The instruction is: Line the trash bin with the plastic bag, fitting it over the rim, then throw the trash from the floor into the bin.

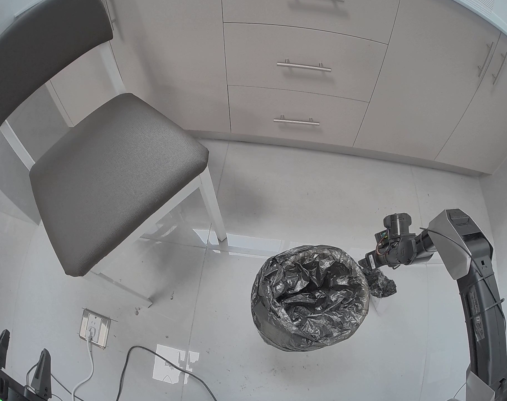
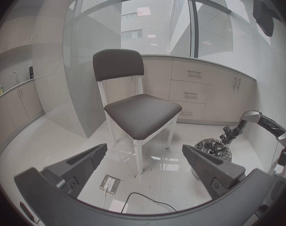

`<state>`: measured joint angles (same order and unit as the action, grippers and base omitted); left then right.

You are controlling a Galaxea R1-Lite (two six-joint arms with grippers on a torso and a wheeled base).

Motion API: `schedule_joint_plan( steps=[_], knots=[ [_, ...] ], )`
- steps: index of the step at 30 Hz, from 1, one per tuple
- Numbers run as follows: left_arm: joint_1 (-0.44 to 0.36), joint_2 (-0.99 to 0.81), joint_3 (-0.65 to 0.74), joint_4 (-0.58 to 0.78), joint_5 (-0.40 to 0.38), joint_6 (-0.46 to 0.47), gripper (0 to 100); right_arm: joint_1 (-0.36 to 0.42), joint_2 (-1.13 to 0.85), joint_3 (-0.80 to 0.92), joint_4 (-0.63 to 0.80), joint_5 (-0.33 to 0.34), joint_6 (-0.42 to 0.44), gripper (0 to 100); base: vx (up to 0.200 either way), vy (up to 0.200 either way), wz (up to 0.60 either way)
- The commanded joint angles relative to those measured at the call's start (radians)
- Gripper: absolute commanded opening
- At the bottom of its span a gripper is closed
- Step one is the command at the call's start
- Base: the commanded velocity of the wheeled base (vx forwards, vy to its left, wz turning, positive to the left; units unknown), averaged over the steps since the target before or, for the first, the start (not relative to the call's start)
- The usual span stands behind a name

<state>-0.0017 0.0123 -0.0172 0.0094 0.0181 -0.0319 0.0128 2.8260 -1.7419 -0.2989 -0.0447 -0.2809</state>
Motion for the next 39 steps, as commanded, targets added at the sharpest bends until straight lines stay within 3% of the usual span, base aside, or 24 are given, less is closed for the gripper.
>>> schedule_joint_plan(
  steps=[1,15,25,36,37,39],
  knots=[
    [0.0,-0.012,0.011,0.0,0.0,0.0,100,0.007,0.058,-0.093,0.038,-0.001,0.008,100,0.0,0.0,0.0],
    [0.002,-0.011,0.011,0.001,-0.001,0.0,100,0.021,0.158,-0.258,0.101,-0.011,0.015,100,0.0,0.0,0.0],
    [0.002,-0.011,0.011,0.001,0.0,0.0,100,0.021,0.222,-0.258,0.211,-0.011,0.017,100,0.0,0.0,0.0],
    [0.002,-0.011,0.011,0.001,0.0,0.0,100,0.024,0.25,-0.258,0.242,-0.02,0.031,100,0.0,0.0,0.0],
    [0.002,-0.011,0.011,0.001,0.0,0.0,100,0.024,0.251,-0.258,0.244,-0.021,0.038,0,0.0,0.0,0.0],
    [0.002,-0.012,0.011,0.001,-0.001,0.0,100,0.024,0.254,-0.258,0.244,-0.023,0.049,0,0.0,0.0,0.0]
  ],
)
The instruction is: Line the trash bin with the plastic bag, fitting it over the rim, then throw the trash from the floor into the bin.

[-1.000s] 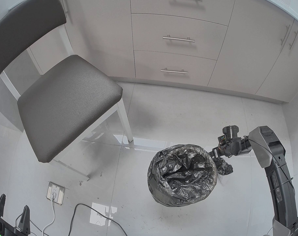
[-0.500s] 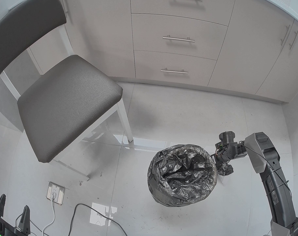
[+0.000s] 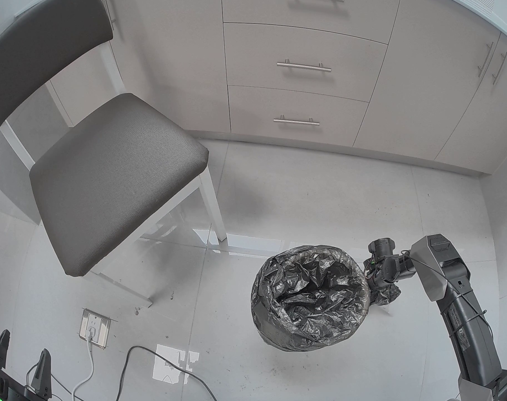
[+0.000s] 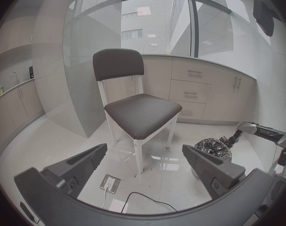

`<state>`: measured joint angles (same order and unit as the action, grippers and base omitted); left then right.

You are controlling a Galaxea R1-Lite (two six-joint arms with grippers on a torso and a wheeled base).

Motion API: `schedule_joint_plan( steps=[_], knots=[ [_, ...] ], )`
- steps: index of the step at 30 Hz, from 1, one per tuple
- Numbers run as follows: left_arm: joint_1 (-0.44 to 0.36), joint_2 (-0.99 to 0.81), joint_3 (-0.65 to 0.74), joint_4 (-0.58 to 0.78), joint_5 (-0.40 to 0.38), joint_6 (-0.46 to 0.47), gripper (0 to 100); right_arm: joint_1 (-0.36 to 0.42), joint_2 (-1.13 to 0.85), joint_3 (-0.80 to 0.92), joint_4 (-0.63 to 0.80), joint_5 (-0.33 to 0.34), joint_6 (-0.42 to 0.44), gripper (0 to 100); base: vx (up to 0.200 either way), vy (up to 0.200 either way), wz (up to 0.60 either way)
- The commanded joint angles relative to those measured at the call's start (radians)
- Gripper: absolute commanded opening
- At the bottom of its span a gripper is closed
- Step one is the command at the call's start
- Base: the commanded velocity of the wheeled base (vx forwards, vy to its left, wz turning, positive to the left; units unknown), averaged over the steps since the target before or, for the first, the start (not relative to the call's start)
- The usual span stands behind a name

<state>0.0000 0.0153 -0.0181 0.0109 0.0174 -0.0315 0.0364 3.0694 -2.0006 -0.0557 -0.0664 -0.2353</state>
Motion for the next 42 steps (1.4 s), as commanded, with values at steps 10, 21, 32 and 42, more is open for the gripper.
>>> schedule_joint_plan(
  steps=[10,21,32,42],
  knots=[
    [0.0,-0.015,0.012,0.0,-0.001,-0.002,100,0.005,0.017,0.001,0.001,-0.02,0.025,0,0.0,0.0,0.0],
    [0.0,-0.015,0.012,0.0,-0.001,-0.002,100,0.005,0.017,0.001,-0.001,-0.043,0.042,0,0.0,0.0,0.0],
    [0.0,-0.015,0.012,0.0,0.001,-0.002,100,0.011,0.031,0.001,0.001,-0.081,0.091,0,0.0,0.0,0.0],
    [0.0,-0.015,0.012,0.0,0.001,-0.002,100,0.017,0.031,0.001,0.024,-0.125,0.116,100,0.0,0.0,0.0]
  ],
)
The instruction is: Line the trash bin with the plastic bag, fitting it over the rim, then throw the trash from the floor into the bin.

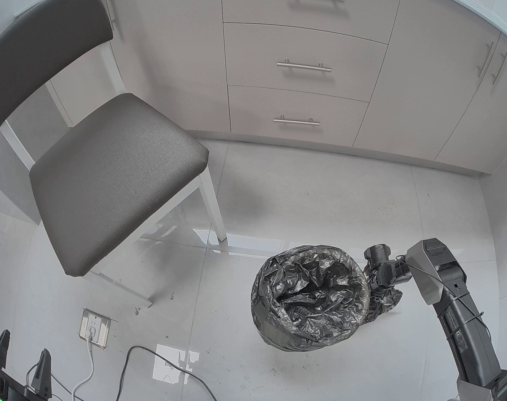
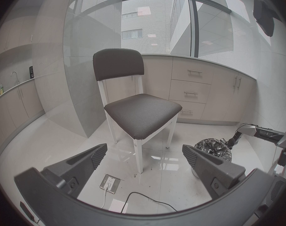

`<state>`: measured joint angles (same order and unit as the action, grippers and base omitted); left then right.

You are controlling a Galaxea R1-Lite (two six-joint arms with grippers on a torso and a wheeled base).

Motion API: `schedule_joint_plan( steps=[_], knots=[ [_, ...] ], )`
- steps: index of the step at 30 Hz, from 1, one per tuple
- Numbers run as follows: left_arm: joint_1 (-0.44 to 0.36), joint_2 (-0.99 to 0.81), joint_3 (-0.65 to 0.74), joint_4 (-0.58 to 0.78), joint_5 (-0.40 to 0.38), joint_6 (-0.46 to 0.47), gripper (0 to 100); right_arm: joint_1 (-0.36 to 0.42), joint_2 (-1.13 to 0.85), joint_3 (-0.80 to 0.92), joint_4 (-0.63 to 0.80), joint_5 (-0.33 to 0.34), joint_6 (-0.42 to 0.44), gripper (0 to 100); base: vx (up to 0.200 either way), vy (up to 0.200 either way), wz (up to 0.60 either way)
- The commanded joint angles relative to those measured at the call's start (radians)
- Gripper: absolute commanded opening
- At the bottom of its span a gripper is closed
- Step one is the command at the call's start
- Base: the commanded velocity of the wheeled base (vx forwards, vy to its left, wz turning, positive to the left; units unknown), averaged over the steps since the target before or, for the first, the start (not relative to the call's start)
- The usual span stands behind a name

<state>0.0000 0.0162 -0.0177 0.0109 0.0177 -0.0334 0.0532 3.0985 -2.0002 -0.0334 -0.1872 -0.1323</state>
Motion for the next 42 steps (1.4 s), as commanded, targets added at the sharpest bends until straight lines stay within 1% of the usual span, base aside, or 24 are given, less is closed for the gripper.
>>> schedule_joint_plan(
  steps=[1,5,8,10,11,12,13,19,20,23,25,26,27,29,30,32,35,39,42],
  knots=[
    [0.0,-0.016,0.012,0.0,0.001,0.0,100,0.0,-0.008,0.0,0.006,-0.005,0.026,100,0.0,0.0,0.0],
    [0.0,-0.016,0.012,0.0,0.001,0.0,100,0.008,-0.052,0.0,0.053,-0.014,0.085,100,0.0,0.0,0.0],
    [0.0,-0.016,0.012,0.0,0.001,-0.002,100,0.027,-0.087,0.0,0.106,-0.054,0.175,100,0.0,0.0,0.0],
    [0.0,-0.016,0.012,0.0,0.001,-0.002,100,0.034,-0.098,0.0,0.124,-0.064,0.204,100,0.0,0.0,0.0],
    [0.0,-0.015,0.012,-0.002,0.001,-0.003,100,0.04,-0.115,0.0,0.135,-0.072,0.241,100,0.0,0.0,0.0],
    [0.0,-0.015,0.012,-0.002,0.001,-0.003,100,0.04,-0.115,0.0,0.135,-0.072,0.241,100,0.0,0.0,0.0],
    [0.0,-0.016,0.012,0.0,0.001,-0.003,100,0.047,-0.132,0.0,0.136,-0.072,0.261,100,0.0,0.0,0.0],
    [0.0,-0.016,0.012,0.0,0.001,-0.006,100,0.057,-0.156,0.0,0.156,-0.075,0.26,100,0.0,0.0,0.0],
    [0.0,-0.016,0.012,0.0,0.001,-0.006,100,0.065,-0.173,0.0,0.225,-0.09,0.26,100,0.0,0.0,0.0],
    [0.0,-0.016,0.012,-0.002,0.001,-0.006,100,0.07,-0.193,0.0,0.34,-0.138,0.278,100,0.0,0.0,0.0],
    [0.0,-0.016,0.012,-0.002,0.001,-0.006,100,0.077,-0.205,0.0,0.382,-0.147,0.318,100,0.0,0.0,0.0],
    [0.0,-0.016,0.012,-0.002,0.001,-0.006,100,0.077,-0.205,0.0,0.382,-0.147,0.318,100,0.0,0.0,0.0],
    [0.0,-0.016,0.012,-0.002,0.001,-0.008,100,0.088,-0.219,0.0,0.44,-0.15,0.404,100,0.0,0.0,0.0],
    [0.0,-0.016,0.012,-0.002,0.001,-0.008,100,0.093,-0.227,0.0,0.494,-0.159,0.45,100,0.0,0.0,0.0],
    [0.0,-0.015,0.012,-0.002,0.001,-0.008,100,0.097,-0.23,0.0,0.555,-0.169,0.491,100,0.0,0.0,0.0],
    [0.0,-0.016,0.012,-0.002,0.001,-0.008,100,0.097,-0.224,0.0,0.616,-0.176,0.547,100,0.0,0.0,0.0],
    [0.0,-0.015,0.012,-0.002,0.001,-0.01,100,0.093,-0.198,0.0,0.641,-0.176,0.588,100,0.0,0.0,0.0],
    [0.0,-0.016,0.012,-0.002,0.002,-0.011,100,0.083,-0.135,0.0,0.641,-0.178,0.597,100,0.0,0.0,0.0],
    [0.0,-0.016,0.012,-0.002,0.002,-0.011,100,0.08,-0.074,0.0,0.642,-0.182,0.622,100,0.0,0.0,0.0]
  ],
)
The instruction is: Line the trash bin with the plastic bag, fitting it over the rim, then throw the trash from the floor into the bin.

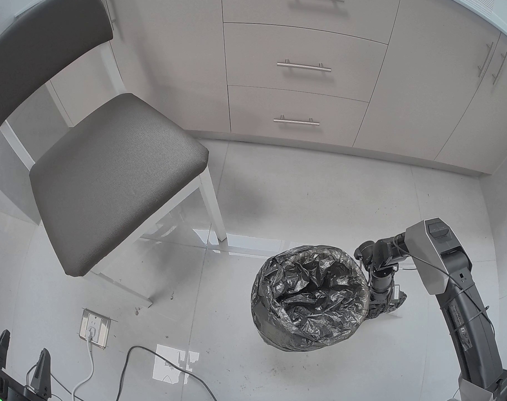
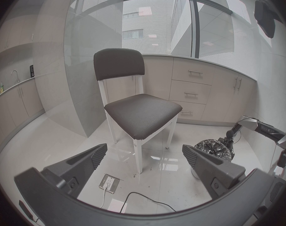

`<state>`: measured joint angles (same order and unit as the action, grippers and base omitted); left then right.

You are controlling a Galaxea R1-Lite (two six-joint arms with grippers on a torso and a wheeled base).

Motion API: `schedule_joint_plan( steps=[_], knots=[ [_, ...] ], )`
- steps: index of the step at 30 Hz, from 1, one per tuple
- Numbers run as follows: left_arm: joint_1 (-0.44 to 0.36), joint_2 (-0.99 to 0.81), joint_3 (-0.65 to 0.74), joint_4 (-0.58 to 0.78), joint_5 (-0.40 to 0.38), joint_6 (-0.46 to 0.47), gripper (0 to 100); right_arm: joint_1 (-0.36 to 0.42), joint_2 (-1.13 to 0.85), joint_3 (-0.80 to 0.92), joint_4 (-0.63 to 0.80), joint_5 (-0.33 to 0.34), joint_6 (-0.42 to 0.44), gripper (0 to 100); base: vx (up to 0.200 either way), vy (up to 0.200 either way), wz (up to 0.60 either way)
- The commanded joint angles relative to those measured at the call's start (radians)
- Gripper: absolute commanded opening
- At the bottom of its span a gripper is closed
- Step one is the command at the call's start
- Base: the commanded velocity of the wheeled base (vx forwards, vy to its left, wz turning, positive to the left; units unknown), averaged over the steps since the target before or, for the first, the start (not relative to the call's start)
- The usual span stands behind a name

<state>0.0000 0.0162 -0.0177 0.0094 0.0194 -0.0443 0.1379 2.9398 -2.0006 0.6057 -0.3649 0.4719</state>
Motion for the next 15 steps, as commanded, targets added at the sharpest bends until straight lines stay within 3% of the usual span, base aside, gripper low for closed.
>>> schedule_joint_plan(
  steps=[1,15],
  knots=[
    [0.0,-0.016,0.012,0.0,0.001,0.0,100,-0.004,0.101,0.001,0.003,-0.005,0.025,100,0.0,0.0,0.0],
    [0.0,-0.015,0.012,0.0,0.001,0.0,100,-0.021,0.16,0.001,-0.052,0.04,0.037,100,0.0,0.0,0.0]
  ],
)
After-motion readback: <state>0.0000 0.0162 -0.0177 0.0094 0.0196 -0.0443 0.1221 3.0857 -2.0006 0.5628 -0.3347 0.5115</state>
